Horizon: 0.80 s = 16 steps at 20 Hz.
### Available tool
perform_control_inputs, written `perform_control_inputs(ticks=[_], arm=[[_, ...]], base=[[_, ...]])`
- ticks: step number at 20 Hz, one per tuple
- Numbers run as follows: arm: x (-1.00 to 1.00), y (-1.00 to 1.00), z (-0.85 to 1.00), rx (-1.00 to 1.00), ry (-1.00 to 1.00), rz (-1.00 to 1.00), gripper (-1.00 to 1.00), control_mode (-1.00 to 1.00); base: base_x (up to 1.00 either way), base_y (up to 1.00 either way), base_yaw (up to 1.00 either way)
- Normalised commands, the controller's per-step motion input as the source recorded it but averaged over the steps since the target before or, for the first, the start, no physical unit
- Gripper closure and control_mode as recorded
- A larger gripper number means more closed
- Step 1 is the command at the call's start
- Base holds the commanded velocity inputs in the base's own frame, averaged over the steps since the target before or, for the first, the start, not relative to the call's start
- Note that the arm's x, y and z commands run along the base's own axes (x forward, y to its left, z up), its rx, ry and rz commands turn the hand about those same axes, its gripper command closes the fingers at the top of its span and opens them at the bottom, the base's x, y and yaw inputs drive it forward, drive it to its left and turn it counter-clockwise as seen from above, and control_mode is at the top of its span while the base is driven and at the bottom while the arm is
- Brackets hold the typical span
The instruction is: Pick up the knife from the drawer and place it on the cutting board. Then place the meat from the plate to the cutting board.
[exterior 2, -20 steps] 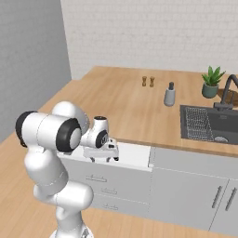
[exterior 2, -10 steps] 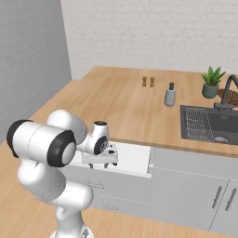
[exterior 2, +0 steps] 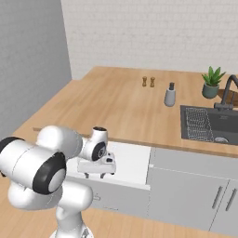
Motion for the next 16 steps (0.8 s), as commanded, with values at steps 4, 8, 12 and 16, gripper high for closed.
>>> perform_control_inputs(ticks=[4, 8, 12, 16], arm=[[-1.00, 0.08, -0.40, 0.00, 0.11, 0.00, -1.00, -1.00], [-1.00, 0.01, -0.07, 0.01, 0.04, 0.00, -1.00, -1.00], [0.01, 0.00, 0.85, 0.00, 0.00, 0.00, -1.00, -1.00], [0.47, -0.01, 0.94, 0.02, -0.07, 0.00, -1.00, -1.00]], base=[[0.00, 0.00, 0.00], [0.00, 0.00, 0.00], [0.00, 0.00, 0.00], [0.00, 0.00, 0.00]])
